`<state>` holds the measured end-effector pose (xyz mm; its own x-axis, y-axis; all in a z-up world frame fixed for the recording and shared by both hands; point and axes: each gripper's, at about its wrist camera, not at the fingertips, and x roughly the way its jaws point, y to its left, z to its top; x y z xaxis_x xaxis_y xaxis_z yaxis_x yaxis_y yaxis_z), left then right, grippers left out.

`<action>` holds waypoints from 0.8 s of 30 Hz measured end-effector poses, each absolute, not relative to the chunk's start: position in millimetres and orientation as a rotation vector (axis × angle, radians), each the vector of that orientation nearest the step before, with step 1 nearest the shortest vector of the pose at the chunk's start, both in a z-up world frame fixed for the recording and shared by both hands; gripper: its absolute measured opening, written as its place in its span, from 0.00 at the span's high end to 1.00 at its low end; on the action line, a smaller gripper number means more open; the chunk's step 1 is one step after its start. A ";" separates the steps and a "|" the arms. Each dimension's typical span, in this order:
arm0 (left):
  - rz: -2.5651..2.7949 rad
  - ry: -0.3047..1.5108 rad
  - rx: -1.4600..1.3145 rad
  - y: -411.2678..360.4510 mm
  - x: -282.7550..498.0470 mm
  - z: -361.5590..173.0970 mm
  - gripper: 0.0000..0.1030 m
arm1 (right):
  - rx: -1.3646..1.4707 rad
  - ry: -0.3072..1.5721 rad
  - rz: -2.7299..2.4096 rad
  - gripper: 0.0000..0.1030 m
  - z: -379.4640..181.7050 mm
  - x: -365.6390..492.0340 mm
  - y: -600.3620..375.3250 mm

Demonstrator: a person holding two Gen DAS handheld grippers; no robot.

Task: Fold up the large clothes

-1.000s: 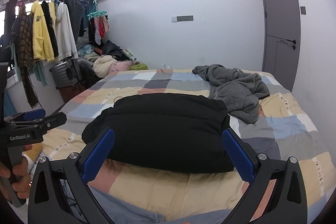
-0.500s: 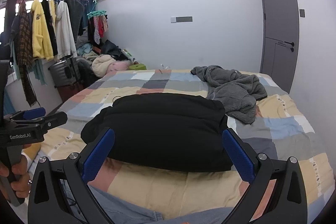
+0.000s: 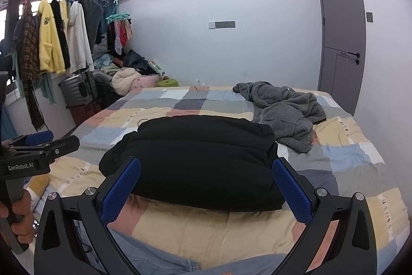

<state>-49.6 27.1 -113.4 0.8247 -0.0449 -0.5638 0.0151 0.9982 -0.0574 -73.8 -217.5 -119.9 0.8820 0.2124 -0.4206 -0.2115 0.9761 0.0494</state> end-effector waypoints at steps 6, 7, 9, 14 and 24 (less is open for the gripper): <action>-0.030 0.600 -0.039 25.7 -49.2 -113.5 0.00 | 0.000 0.432 0.208 0.00 -117.3 -73.4 -220.7; -0.032 0.601 -0.039 25.4 -49.3 -113.9 0.00 | 0.000 0.434 0.207 0.00 -117.6 -73.2 -220.8; -0.032 0.602 -0.038 25.2 -48.6 -114.1 0.00 | -0.002 0.440 0.209 0.00 -118.8 -72.6 -220.3; -0.030 0.601 -0.040 25.4 -49.0 -114.1 0.00 | 0.014 0.430 0.205 0.00 -117.5 -73.7 -222.6; -0.022 0.594 -0.048 23.8 -48.1 -110.5 0.00 | 0.004 0.432 0.207 0.00 -118.6 -74.8 -223.7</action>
